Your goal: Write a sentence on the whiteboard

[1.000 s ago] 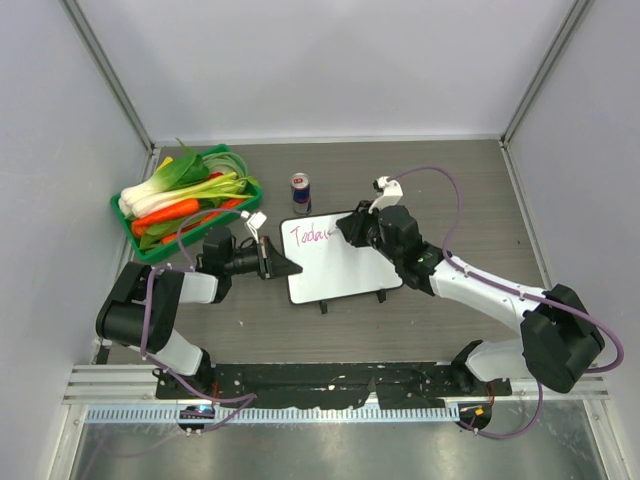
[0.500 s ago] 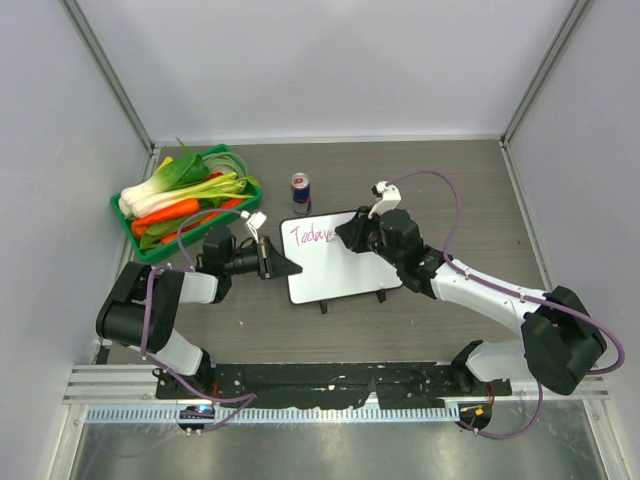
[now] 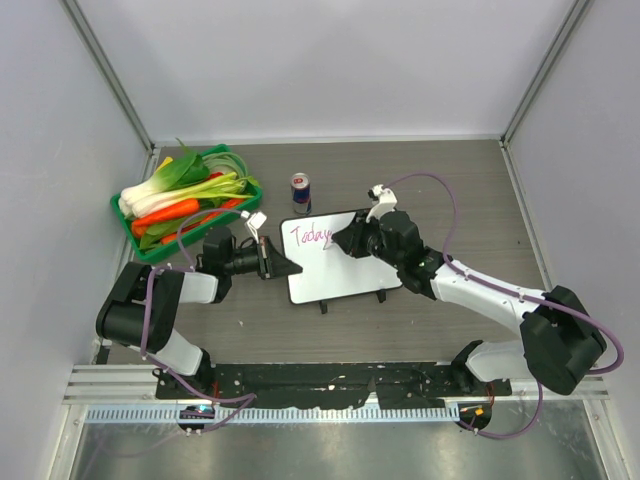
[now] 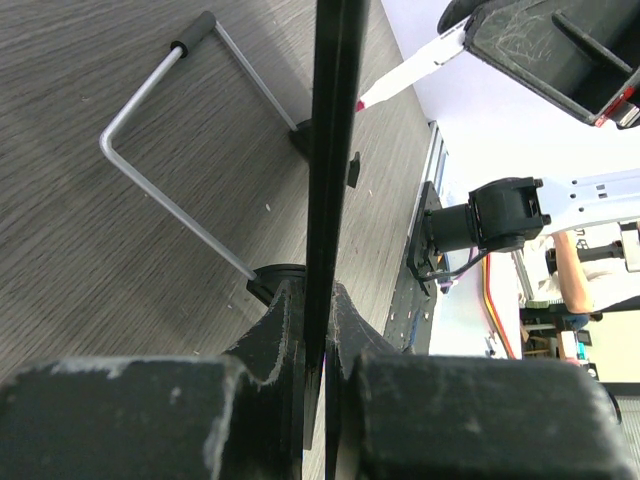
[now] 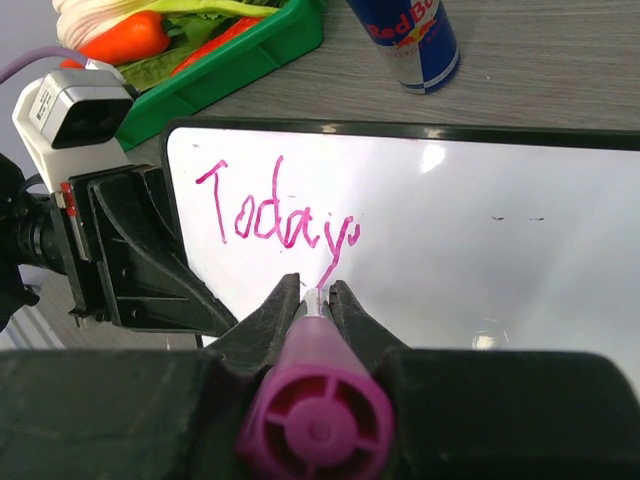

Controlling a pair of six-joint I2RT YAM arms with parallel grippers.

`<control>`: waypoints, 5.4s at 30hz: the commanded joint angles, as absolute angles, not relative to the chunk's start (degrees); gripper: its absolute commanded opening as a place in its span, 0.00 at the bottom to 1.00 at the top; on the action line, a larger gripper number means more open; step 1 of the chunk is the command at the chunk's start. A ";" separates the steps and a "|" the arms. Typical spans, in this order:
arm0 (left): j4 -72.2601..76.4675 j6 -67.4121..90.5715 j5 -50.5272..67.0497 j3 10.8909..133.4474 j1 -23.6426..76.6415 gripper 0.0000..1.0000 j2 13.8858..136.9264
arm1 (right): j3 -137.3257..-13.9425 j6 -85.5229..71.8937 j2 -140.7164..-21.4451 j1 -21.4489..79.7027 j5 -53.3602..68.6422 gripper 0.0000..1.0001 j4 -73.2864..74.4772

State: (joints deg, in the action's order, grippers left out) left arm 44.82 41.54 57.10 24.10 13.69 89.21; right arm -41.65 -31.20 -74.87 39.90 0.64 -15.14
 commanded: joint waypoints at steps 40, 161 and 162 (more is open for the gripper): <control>41.92 39.99 53.35 24.52 13.71 0.00 90.53 | -45.70 -30.32 -74.00 32.87 0.36 0.01 -17.05; 41.92 40.08 53.53 24.70 13.62 0.00 90.79 | -39.29 -29.35 -69.96 30.41 -5.80 0.01 -16.35; 41.92 40.17 53.53 24.70 13.62 0.00 90.79 | -39.37 -29.36 -70.13 30.41 -5.80 0.01 -16.26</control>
